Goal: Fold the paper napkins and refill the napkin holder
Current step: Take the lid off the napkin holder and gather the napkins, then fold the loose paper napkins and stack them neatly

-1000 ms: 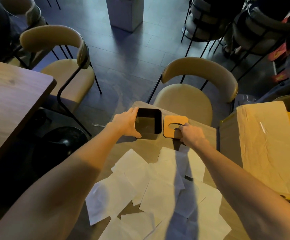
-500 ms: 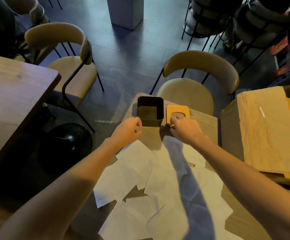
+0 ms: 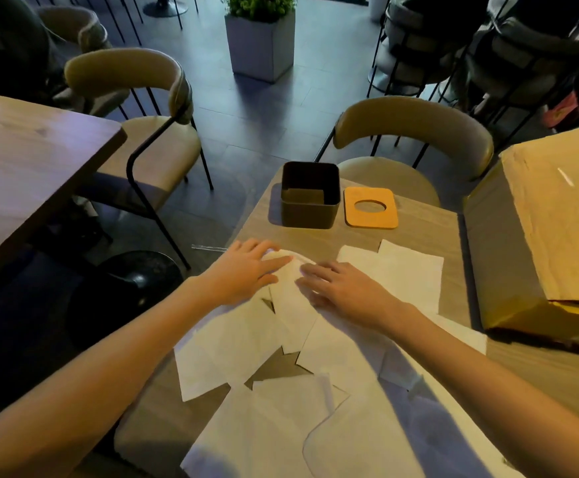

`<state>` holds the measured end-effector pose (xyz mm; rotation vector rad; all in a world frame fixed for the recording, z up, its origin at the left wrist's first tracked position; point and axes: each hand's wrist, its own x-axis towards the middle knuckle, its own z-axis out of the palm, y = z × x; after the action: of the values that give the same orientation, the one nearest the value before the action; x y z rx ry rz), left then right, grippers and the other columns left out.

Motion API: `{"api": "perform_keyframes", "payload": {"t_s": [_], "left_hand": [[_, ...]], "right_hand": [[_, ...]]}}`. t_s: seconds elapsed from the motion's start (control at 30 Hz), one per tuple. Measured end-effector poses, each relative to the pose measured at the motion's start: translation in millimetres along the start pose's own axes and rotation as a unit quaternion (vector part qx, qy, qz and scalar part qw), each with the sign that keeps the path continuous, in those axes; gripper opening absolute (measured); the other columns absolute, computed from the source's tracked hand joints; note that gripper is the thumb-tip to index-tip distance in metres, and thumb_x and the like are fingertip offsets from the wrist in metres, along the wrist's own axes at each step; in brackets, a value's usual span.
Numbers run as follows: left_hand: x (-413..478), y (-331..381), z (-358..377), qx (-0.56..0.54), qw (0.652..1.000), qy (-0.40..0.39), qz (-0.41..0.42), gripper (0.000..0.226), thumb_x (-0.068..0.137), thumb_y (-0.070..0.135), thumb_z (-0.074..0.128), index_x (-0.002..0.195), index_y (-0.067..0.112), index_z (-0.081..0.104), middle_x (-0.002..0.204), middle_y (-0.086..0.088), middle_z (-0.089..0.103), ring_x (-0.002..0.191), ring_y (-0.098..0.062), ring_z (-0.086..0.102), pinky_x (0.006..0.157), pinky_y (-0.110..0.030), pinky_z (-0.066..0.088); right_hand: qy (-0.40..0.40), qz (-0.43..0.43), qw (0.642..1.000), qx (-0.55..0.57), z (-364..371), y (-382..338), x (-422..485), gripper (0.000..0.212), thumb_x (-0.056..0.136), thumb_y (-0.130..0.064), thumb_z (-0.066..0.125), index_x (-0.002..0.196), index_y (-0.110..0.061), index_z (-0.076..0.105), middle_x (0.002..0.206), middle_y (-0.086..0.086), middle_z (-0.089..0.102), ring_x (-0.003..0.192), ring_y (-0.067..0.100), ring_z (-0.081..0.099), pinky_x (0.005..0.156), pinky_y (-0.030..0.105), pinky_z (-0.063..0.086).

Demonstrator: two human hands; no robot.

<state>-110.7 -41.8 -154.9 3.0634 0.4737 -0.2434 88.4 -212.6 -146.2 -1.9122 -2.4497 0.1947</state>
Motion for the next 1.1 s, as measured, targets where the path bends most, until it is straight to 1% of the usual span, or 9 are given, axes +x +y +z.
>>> {"api": "perform_keyframes", "payload": {"t_s": [0.2, 0.3, 0.4, 0.47, 0.53, 0.63, 0.8, 0.93, 1.1], "left_hand": [[2.5, 18.9, 14.2, 0.071, 0.994, 0.012, -0.083, 0.064, 0.099, 0.06, 0.013, 0.157, 0.032, 0.005, 0.161, -0.003, 0.017, 0.144, -0.029, 0.022, 0.118, -0.045, 0.018], [1.0, 22.0, 23.9, 0.056, 0.993, 0.036, -0.097, 0.066, 0.099, 0.062, 0.013, 0.157, 0.032, 0.006, 0.162, -0.002, 0.016, 0.145, -0.03, 0.021, 0.118, -0.048, 0.016], [0.3, 20.4, 22.5, 0.011, 0.993, 0.058, -0.101, 0.072, 0.097, 0.066, 0.017, 0.158, 0.029, 0.008, 0.162, -0.003, 0.018, 0.146, -0.031, 0.021, 0.118, -0.051, 0.016], [-2.4, 17.4, 19.5, -0.011, 0.992, 0.068, -0.109, 0.074, 0.096, 0.067, 0.02, 0.158, 0.028, 0.009, 0.162, -0.004, 0.019, 0.146, -0.031, 0.02, 0.118, -0.052, 0.018], [-6.4, 16.5, 18.5, -0.013, 0.993, 0.048, -0.111, 0.07, 0.097, 0.067, 0.02, 0.158, 0.032, 0.01, 0.163, -0.004, 0.017, 0.148, -0.03, 0.016, 0.118, -0.052, 0.015], [-9.8, 14.6, 19.9, -0.004, 0.993, 0.019, -0.119, 0.07, 0.096, 0.068, 0.019, 0.157, 0.037, 0.006, 0.165, -0.003, 0.009, 0.15, -0.03, 0.007, 0.118, -0.052, 0.009], [-15.0, 0.2, 15.9, -0.039, 0.99, -0.003, -0.134, 0.08, 0.09, 0.077, 0.023, 0.157, 0.038, 0.001, 0.166, -0.002, 0.002, 0.151, -0.03, 0.001, 0.119, -0.057, 0.009], [-16.3, -5.5, 16.6, -0.039, 0.992, -0.016, -0.122, 0.086, 0.087, 0.081, 0.024, 0.157, 0.039, -0.003, 0.166, 0.001, -0.002, 0.152, -0.029, -0.001, 0.119, -0.056, 0.01], [-18.5, -9.6, 13.1, -0.051, 0.992, -0.006, -0.115, 0.091, 0.086, 0.081, 0.031, 0.158, 0.033, 0.002, 0.165, 0.003, 0.003, 0.15, -0.028, 0.008, 0.119, -0.05, 0.014]], "right_hand": [[0.041, 0.023, 0.999, -0.008, 9.4, 19.5, -30.4, 0.042, 0.099, -0.022, 0.058, 0.141, -0.029, 0.055, 0.151, -0.003, 0.05, 0.14, 0.022, 0.044, 0.11, 0.037, 0.038], [0.007, 0.043, 0.999, -0.029, -0.5, 22.1, -39.8, 0.047, 0.098, -0.019, 0.061, 0.142, -0.031, 0.053, 0.153, -0.007, 0.046, 0.142, 0.017, 0.038, 0.113, 0.029, 0.031], [0.017, 0.106, 0.994, 0.036, -10.8, 13.0, -33.7, 0.042, 0.095, -0.014, 0.063, 0.136, -0.023, 0.057, 0.142, -0.003, 0.054, 0.13, 0.018, 0.047, 0.103, 0.028, 0.039], [0.066, 0.141, 0.987, 0.045, -8.7, -3.7, -14.7, 0.034, 0.1, -0.021, 0.057, 0.134, -0.019, 0.057, 0.137, 0.002, 0.057, 0.126, 0.023, 0.052, 0.101, 0.033, 0.045], [0.077, 0.178, 0.981, -0.002, -1.3, -21.4, 7.4, 0.042, 0.103, -0.036, 0.048, 0.142, -0.019, 0.05, 0.146, 0.003, 0.051, 0.132, 0.023, 0.047, 0.106, 0.037, 0.042], [0.028, 0.195, 0.979, -0.06, 6.7, -32.2, 33.0, 0.056, 0.102, -0.051, 0.042, 0.148, -0.02, 0.042, 0.153, 0.004, 0.043, 0.138, 0.025, 0.041, 0.11, 0.042, 0.036], [-0.08, 0.214, 0.972, -0.062, -8.7, -14.2, 42.5, 0.078, 0.091, -0.07, 0.048, 0.147, -0.016, 0.044, 0.15, 0.003, 0.046, 0.128, 0.026, 0.051, 0.104, 0.044, 0.047], [-0.087, 0.226, 0.969, -0.051, -6.4, -4.3, 29.8, 0.078, 0.087, -0.072, 0.052, 0.142, -0.017, 0.048, 0.142, 0.002, 0.052, 0.118, 0.023, 0.055, 0.098, 0.039, 0.05], [-0.081, 0.239, 0.967, -0.038, -4.0, -7.0, 22.0, 0.077, 0.09, -0.068, 0.051, 0.148, -0.019, 0.041, 0.152, 0.002, 0.044, 0.131, 0.028, 0.05, 0.105, 0.042, 0.045]]}}
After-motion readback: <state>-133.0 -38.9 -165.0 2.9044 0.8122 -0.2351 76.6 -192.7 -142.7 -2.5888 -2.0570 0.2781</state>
